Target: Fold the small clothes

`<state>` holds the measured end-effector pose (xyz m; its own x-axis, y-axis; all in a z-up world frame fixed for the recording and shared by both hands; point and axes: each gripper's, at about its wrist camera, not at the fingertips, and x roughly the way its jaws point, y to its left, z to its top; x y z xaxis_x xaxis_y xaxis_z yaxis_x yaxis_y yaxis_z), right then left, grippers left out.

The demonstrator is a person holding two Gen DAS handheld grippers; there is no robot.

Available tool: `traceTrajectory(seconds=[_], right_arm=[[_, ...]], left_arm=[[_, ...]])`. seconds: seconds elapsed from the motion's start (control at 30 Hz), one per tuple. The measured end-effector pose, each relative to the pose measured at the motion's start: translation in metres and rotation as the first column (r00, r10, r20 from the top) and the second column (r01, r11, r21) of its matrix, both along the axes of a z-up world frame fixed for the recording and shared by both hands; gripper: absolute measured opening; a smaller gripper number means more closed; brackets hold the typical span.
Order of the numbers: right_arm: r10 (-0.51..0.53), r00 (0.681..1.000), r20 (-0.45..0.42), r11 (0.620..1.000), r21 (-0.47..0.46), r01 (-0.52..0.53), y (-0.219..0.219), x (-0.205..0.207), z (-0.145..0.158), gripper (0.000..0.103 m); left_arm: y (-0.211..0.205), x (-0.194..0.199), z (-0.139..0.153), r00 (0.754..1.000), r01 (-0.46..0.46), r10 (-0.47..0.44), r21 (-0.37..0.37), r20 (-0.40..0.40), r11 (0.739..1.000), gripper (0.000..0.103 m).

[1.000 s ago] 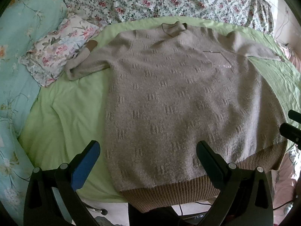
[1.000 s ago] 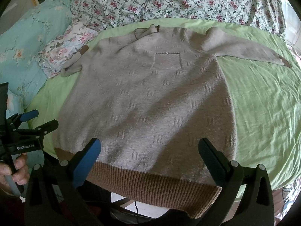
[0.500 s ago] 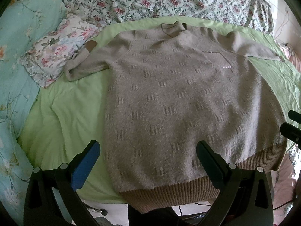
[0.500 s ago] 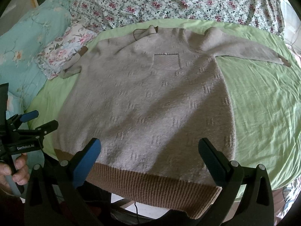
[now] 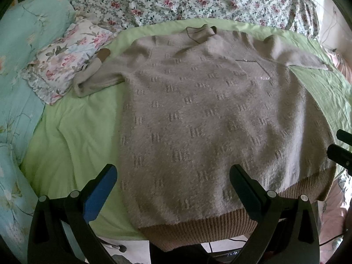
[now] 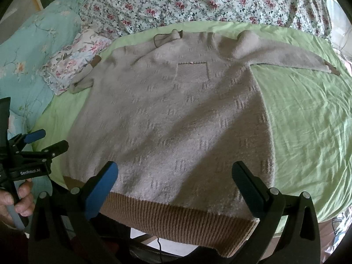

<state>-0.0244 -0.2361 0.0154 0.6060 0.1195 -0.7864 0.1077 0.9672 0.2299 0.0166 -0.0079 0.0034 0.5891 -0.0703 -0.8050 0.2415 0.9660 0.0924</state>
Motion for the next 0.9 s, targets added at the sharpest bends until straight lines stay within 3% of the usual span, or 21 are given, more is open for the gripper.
traceTrajectory(seconds=[0.2, 0.9], right_arm=[[-0.004, 0.999, -0.037, 1.000, -0.013, 0.004, -0.002, 0.003, -0.003, 0.103], [-0.034, 0.999, -0.021, 0.999, 0.032, 0.035, -0.025, 0.017, -0.009, 0.103]], left_arm=[[-0.001, 0.002, -0.001, 1.000, 0.001, -0.001, 0.024, -0.004, 1.000, 0.102], [-0.017, 0.028, -0.003, 0.999, 0.022, -0.021, 0.046, -0.026, 0.999, 0.102]])
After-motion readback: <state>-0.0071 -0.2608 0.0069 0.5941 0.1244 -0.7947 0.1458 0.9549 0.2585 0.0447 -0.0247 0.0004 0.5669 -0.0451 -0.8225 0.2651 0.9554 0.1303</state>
